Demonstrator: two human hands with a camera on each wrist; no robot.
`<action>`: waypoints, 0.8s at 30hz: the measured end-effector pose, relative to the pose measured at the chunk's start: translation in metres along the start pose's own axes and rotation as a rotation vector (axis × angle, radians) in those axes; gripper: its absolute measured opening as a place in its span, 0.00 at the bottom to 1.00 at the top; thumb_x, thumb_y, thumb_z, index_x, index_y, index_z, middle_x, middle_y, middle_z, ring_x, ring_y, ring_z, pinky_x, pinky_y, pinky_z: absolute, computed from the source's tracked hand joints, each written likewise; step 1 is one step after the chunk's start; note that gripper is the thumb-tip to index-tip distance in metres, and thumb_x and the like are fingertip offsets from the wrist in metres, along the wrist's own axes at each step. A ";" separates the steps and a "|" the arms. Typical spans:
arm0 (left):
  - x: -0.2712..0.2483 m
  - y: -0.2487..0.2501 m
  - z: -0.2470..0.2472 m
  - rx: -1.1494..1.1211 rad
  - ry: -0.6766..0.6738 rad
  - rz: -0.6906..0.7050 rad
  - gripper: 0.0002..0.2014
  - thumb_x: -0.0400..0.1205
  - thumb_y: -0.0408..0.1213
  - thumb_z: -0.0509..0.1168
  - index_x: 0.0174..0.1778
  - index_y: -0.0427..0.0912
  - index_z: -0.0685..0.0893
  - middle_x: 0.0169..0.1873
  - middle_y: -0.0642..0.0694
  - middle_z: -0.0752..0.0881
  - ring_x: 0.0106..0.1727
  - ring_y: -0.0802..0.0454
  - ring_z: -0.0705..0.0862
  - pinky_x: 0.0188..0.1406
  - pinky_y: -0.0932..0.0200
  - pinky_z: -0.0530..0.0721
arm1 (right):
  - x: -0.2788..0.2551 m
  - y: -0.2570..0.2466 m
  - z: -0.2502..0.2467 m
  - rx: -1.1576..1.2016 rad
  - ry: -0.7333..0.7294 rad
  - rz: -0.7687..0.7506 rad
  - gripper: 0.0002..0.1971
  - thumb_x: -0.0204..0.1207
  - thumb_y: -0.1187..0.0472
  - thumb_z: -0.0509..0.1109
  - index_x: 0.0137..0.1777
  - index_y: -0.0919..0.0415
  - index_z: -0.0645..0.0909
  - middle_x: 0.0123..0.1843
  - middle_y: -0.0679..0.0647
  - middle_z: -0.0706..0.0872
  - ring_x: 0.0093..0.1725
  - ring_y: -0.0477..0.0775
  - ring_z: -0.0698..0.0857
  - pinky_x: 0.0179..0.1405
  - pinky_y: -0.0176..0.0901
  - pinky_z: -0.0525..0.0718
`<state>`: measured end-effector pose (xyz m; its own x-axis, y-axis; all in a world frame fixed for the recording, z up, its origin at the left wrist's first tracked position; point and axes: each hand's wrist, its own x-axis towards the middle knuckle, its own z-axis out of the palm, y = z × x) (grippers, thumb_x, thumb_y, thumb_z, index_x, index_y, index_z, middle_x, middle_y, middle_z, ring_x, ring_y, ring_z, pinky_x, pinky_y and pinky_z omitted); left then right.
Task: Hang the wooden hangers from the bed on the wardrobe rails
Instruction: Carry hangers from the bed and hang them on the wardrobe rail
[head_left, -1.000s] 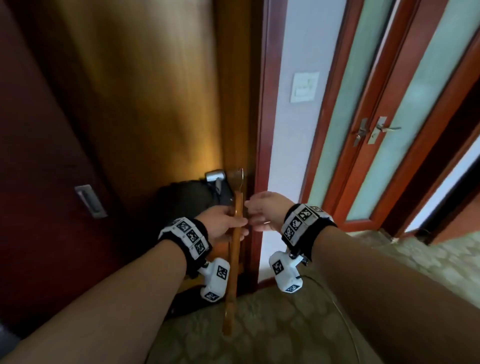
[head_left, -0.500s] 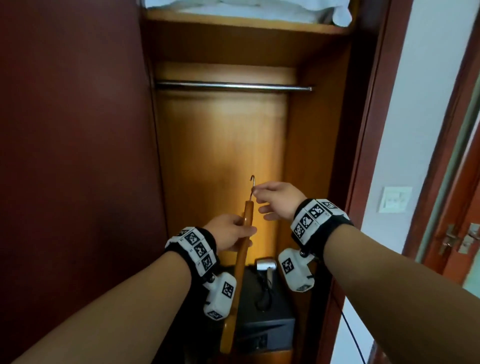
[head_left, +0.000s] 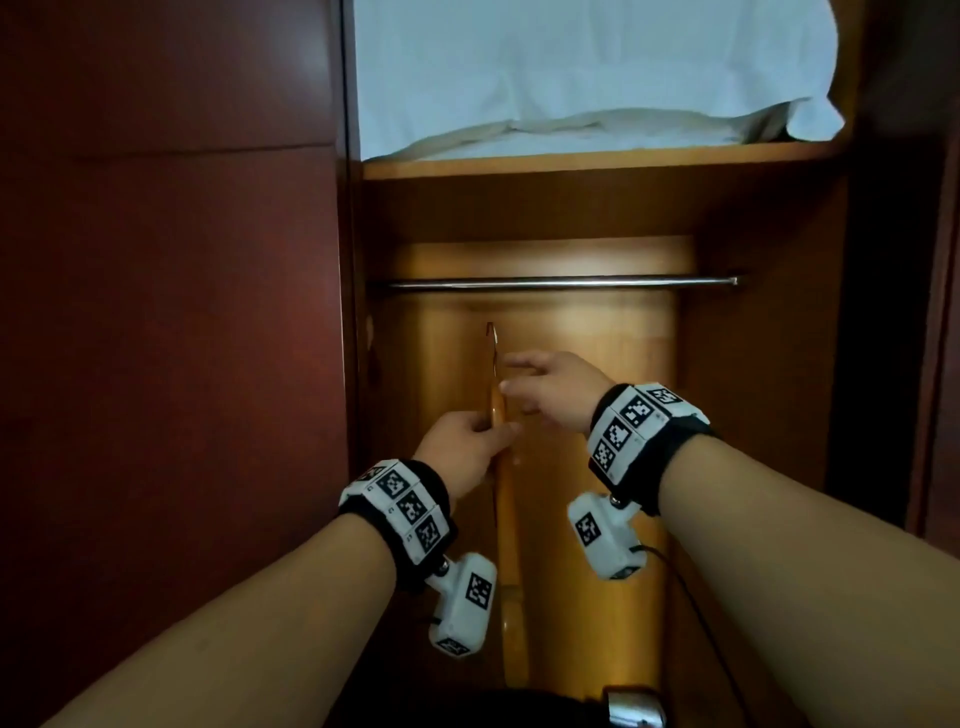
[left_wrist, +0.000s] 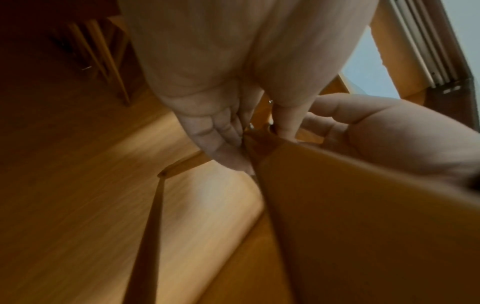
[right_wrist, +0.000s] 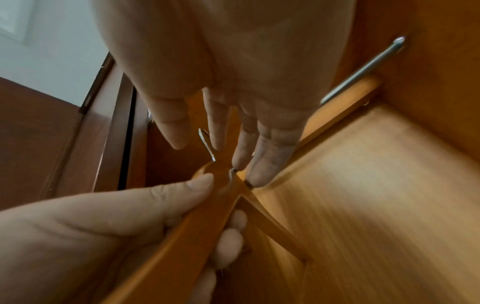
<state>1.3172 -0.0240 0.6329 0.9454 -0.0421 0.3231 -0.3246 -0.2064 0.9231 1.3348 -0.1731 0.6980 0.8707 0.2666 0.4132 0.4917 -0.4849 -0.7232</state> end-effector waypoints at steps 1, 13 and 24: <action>0.010 0.002 -0.002 0.002 0.028 0.005 0.08 0.85 0.42 0.69 0.50 0.40 0.88 0.44 0.36 0.92 0.40 0.43 0.88 0.43 0.47 0.86 | 0.011 0.002 -0.003 -0.028 -0.012 -0.025 0.23 0.78 0.51 0.71 0.73 0.43 0.76 0.59 0.44 0.83 0.54 0.51 0.86 0.55 0.53 0.88; 0.132 0.034 -0.012 -0.031 0.206 -0.042 0.45 0.69 0.24 0.72 0.83 0.50 0.65 0.57 0.35 0.87 0.53 0.34 0.90 0.60 0.31 0.87 | 0.140 0.021 -0.024 -0.211 -0.197 -0.290 0.33 0.74 0.56 0.72 0.81 0.48 0.69 0.62 0.50 0.87 0.58 0.50 0.86 0.65 0.50 0.82; 0.192 0.027 -0.059 0.219 0.562 -0.015 0.24 0.70 0.33 0.72 0.63 0.47 0.82 0.47 0.40 0.91 0.44 0.40 0.90 0.38 0.51 0.88 | 0.205 0.023 0.015 -0.107 -0.379 -0.286 0.35 0.80 0.58 0.69 0.84 0.41 0.59 0.73 0.53 0.79 0.53 0.49 0.84 0.53 0.43 0.84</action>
<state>1.4879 0.0195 0.7320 0.7706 0.4733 0.4268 -0.2419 -0.4024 0.8830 1.5244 -0.1172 0.7579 0.6517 0.6769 0.3422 0.7256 -0.4251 -0.5410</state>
